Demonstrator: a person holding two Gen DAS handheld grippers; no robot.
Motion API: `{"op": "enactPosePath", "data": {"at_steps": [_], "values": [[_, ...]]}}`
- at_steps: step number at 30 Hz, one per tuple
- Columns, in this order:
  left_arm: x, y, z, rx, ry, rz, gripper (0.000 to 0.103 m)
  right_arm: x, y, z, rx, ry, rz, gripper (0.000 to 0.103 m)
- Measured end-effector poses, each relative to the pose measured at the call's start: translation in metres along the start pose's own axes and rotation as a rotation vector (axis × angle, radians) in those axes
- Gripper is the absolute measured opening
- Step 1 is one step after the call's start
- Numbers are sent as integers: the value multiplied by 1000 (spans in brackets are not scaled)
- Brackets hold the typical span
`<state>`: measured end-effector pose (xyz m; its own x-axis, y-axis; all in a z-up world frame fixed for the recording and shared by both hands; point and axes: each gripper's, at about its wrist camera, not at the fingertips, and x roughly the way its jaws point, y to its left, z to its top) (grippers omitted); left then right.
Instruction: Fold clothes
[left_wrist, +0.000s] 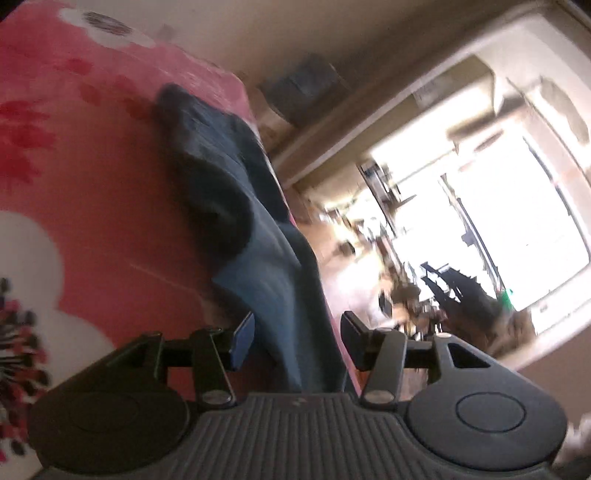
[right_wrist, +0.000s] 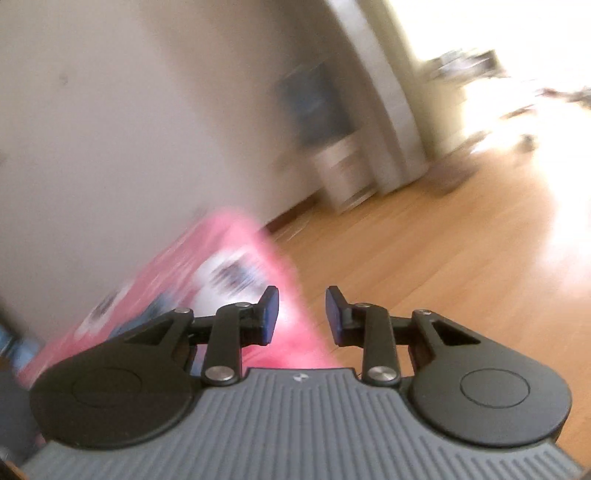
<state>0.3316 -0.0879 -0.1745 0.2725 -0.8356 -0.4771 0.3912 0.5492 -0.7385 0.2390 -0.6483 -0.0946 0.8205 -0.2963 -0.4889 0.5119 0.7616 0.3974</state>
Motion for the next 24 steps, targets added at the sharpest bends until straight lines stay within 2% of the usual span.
{"op": "enactPosePath", "data": {"at_steps": [4,6,8,11,12,13,15,18,21,24], "values": [[-7,-4,5,31,-49,15,52,-80,-32,36,74,-124,-166,27],[-10,-8,7,53,-72,23,52,-119,-36,61,80,-184,-199,27],[-2,-14,10,84,-88,42,52,-155,-29,85,24,-252,-218,27],[-1,-22,7,174,-102,156,52,-181,2,101,-151,-296,-205,36],[2,-24,4,196,-94,200,52,-179,13,99,-206,-278,-179,43],[5,-26,2,213,-86,240,52,-171,24,92,-258,-241,-141,44],[12,-27,-3,224,-72,291,52,-148,44,73,-350,-155,-62,44],[21,-25,-3,219,-67,350,52,-89,69,23,-446,21,75,43],[29,-25,2,231,-65,417,52,-17,88,-30,-472,198,195,42],[44,-30,22,246,-58,465,52,48,108,-62,-464,300,278,42]]}}
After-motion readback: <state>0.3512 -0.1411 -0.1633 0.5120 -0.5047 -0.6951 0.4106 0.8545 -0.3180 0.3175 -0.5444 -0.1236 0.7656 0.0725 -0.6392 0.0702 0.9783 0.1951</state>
